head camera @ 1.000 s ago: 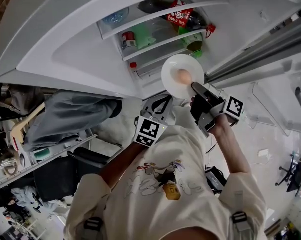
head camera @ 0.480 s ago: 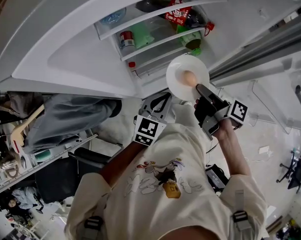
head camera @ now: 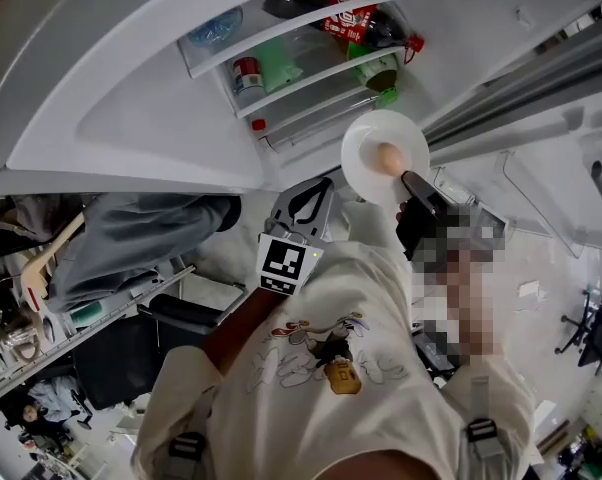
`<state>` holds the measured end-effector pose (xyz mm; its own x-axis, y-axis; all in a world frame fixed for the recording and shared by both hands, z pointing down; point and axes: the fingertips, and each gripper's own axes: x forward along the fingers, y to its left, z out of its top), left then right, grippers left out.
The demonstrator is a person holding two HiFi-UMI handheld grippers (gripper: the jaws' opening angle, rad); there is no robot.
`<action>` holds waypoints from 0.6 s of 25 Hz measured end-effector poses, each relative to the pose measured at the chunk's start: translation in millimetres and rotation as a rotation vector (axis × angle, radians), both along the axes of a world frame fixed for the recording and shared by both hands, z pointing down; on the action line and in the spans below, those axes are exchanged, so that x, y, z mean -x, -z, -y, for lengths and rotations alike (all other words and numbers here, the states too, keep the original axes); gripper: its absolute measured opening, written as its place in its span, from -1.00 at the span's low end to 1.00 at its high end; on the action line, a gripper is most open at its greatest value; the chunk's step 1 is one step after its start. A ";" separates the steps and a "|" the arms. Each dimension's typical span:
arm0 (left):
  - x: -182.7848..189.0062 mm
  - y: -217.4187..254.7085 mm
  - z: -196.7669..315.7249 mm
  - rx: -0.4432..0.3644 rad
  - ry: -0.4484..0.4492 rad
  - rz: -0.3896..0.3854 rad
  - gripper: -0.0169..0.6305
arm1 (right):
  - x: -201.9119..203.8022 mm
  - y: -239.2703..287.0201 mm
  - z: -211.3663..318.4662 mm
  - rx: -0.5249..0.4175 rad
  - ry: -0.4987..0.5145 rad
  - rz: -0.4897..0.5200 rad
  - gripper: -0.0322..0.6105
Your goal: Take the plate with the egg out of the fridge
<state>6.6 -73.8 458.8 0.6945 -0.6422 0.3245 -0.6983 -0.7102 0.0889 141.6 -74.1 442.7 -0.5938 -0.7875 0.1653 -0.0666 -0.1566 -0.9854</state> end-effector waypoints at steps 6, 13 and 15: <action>5.4 13.8 2.4 -0.027 -0.003 -0.022 -0.92 | -6.5 -2.2 -4.6 0.000 -0.019 -0.049 -0.82; 7.7 19.7 5.0 -0.049 0.007 -0.036 -0.92 | -8.7 -1.3 0.6 -0.010 -0.053 -0.036 -0.82; 6.7 21.6 5.1 -0.056 0.007 -0.037 -0.92 | -6.6 1.8 0.9 -0.014 -0.052 -0.033 -0.82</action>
